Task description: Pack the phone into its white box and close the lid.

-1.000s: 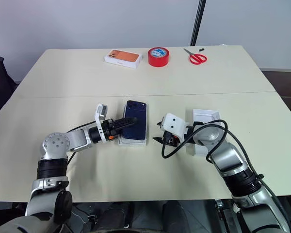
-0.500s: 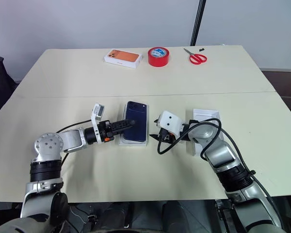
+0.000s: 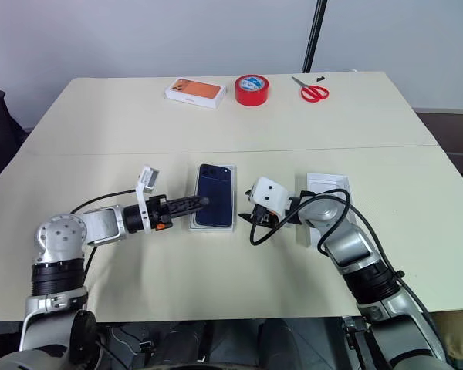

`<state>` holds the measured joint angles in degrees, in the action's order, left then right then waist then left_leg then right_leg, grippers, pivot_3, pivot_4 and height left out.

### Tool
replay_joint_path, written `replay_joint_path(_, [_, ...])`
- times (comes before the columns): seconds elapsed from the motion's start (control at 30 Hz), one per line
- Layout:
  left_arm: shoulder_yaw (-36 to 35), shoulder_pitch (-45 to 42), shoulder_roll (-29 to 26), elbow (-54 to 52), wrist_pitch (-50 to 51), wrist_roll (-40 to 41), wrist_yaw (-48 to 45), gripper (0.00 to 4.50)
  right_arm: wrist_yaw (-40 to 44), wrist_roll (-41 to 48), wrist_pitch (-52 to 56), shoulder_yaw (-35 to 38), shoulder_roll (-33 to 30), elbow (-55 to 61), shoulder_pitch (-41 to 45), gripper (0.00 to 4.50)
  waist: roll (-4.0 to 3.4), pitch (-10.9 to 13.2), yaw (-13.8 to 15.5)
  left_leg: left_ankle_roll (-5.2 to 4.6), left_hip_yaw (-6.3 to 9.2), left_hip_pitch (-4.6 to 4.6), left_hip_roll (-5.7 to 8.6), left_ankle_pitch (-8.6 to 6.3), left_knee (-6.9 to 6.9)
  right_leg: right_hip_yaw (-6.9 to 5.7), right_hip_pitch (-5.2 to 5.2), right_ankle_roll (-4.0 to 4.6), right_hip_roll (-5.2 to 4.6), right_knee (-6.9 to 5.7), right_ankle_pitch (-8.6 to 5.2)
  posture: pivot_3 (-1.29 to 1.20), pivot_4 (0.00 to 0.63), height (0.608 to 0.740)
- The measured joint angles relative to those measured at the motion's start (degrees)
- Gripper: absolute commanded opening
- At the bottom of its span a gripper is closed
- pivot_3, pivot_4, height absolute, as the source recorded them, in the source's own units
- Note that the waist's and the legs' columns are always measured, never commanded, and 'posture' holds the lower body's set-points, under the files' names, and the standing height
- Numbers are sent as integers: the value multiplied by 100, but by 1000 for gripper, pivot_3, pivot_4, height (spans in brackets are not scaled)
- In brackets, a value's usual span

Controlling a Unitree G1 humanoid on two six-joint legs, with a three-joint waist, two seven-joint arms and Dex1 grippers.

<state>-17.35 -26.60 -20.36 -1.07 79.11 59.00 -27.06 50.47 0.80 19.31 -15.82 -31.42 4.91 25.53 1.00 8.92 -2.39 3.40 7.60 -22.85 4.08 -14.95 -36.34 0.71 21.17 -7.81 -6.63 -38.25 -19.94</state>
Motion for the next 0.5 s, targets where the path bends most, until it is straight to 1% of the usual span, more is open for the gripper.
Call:
replay_joint_path(0.23, [-33, -6, -21, -2, -3, 26, 3, 4288, -3, -5, -5, -55, 12, 0, -2, 2950, 0, 0, -2, 0, 0, 0, 0, 0, 0, 0, 0, 0, 0, 0, 0, 0, 150, 740])
replay_joint_path(0.43, [-148, -61, -162, 40, 24, 40, 4, 4288, -6, -5, -4, -60, 11, 0, -7, 2950, 0, 0, -2, 0, 0, 0, 0, 0, 0, 0, 1, 0, -1, -1, 0, 0, 150, 740])
replay_joint_path(0.5, [-121, -66, -109, 35, 32, 38, 24, 4288, -22, -5, -3, -60, 11, 0, -14, 2950, 0, 0, 2, 0, 0, -1, 1, 0, -1, 0, 1, 0, -2, 0, 0, 0, 150, 740])
